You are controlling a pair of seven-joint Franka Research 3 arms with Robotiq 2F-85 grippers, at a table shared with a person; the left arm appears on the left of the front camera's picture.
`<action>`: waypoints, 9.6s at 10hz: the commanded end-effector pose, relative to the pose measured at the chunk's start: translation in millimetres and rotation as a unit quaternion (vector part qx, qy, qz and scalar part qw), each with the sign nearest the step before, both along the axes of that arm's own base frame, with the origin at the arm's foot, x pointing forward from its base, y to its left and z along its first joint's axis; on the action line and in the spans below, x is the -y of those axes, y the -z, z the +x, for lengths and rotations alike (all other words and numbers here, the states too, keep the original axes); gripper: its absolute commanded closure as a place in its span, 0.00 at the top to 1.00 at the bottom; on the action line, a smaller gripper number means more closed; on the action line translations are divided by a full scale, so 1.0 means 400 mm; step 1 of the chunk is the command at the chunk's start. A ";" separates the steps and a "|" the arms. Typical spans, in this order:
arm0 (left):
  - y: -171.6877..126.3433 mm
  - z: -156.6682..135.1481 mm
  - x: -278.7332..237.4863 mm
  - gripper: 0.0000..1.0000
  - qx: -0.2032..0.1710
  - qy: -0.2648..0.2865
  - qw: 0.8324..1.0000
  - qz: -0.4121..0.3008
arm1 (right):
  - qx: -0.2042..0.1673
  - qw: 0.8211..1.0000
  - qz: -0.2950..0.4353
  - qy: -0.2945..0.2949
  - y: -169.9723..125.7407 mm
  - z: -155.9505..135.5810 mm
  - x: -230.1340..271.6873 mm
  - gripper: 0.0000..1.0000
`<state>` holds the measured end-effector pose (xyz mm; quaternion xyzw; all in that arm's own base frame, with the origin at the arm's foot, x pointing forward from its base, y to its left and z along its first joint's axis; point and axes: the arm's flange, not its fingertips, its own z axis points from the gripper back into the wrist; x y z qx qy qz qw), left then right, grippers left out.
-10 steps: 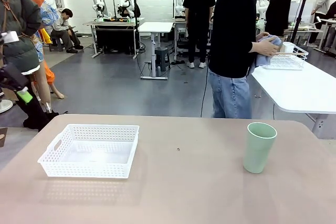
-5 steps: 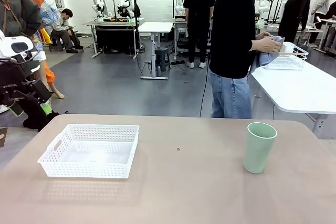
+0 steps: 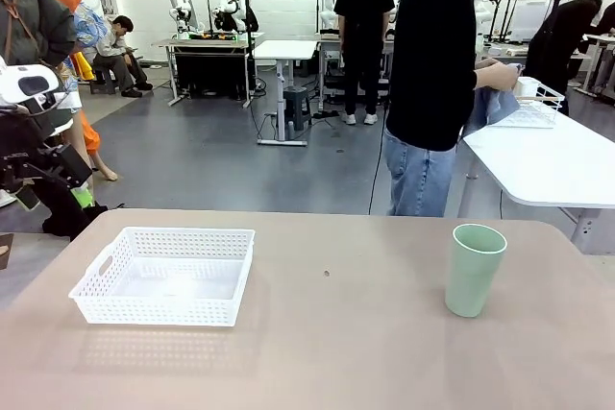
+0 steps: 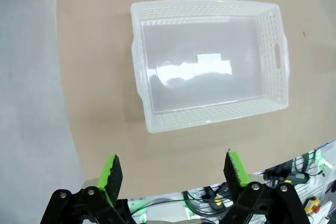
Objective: Clean and organize the cups into the basket.
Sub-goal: Pick up the Organizing basket and move it to the center of the table, then pick up the Reusable plastic cup from the right side of the table and place it inside the Organizing basket.
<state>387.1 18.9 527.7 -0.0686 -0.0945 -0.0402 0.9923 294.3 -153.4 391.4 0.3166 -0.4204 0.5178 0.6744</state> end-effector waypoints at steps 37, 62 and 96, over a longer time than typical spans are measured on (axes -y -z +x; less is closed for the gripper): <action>0.218 0.187 0.047 1.00 -0.061 0.195 0.978 0.047 | -0.052 0.992 0.065 -0.097 0.348 0.468 -0.283 1.00; 0.423 0.281 0.051 0.00 -0.148 0.117 0.975 0.118 | -0.048 0.982 0.078 -0.165 0.372 0.470 -0.388 0.00; 0.352 0.162 0.779 0.00 -0.015 -0.019 0.996 0.080 | 0.064 0.989 -0.114 -0.064 -0.316 0.177 -0.533 0.82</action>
